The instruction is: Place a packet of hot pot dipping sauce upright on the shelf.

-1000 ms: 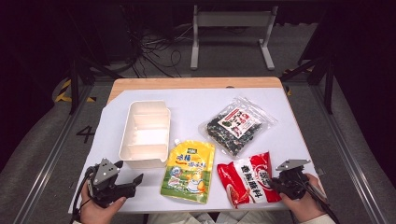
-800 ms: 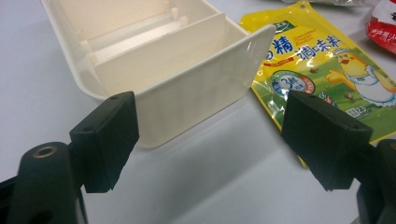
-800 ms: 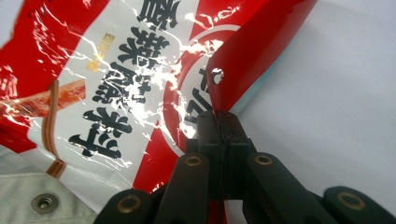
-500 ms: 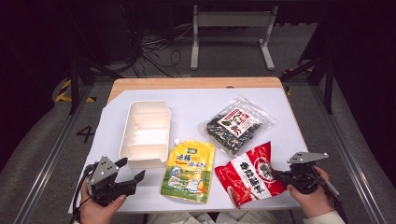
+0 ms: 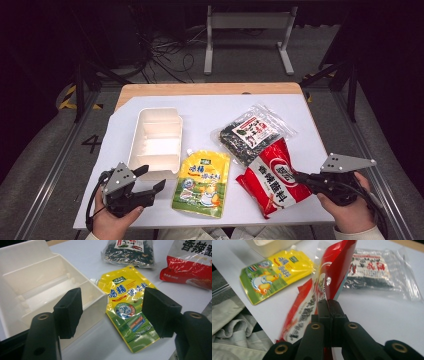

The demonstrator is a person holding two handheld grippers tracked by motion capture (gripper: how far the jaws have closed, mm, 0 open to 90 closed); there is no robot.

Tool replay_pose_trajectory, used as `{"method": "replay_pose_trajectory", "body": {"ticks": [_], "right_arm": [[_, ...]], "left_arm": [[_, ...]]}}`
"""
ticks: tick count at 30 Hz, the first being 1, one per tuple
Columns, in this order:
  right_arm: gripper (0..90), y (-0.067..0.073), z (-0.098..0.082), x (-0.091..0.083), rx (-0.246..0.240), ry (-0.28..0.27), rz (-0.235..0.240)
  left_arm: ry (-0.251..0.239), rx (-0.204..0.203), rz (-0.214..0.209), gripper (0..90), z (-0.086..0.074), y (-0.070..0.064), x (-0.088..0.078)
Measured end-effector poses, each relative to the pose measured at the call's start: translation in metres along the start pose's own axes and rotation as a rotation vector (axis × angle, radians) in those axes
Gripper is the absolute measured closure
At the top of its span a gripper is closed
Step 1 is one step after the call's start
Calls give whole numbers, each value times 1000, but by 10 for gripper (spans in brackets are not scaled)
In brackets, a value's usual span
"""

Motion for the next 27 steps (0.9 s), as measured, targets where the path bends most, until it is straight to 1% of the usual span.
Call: {"method": "replay_pose_trajectory", "body": {"ticks": [1,2,5,7,9,12,14,16,18,23,27], "right_arm": [[889,3,5,-4,-23,-7,3],[889,3,5,-4,-23,-7,3],[889,5,12,-9,-53,-17,2],[889,6,17,-10,-69,-18,-8],[889,5,21,-11,-84,-21,-21],[889,3,26,-13,-95,-30,-24],[889,2,32,-14,-103,-39,-13],[888,2,35,-14,-108,-43,-7],[888,3,41,-14,-121,-50,2],[888,6,54,-14,-151,-58,1],[888,10,62,-14,-168,-69,16]], "left_arm": [[-4,4,-1,344,2,-2,1],[-1,18,-7,344,5,-4,2],[-3,37,-11,341,10,-7,5],[-15,37,-16,331,15,-8,8],[-17,46,-23,321,20,-8,11],[-17,53,-33,317,25,-9,17],[-12,64,-39,319,29,-10,21],[-20,79,-58,318,34,-14,25],[-24,94,-62,314,38,-17,28],[-46,129,-74,306,49,-23,36],[-60,131,-97,318,55,-25,44]]}}
Point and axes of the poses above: each handheld gripper's, and its own axes: x roughly forward along the jaws, z roughly out of its top, y roughly to its left, the point moved 6 cm from there along x, roughly forward along the jaws, and after that the axes turned 10 degrees about -z, right-handed, at the moved point
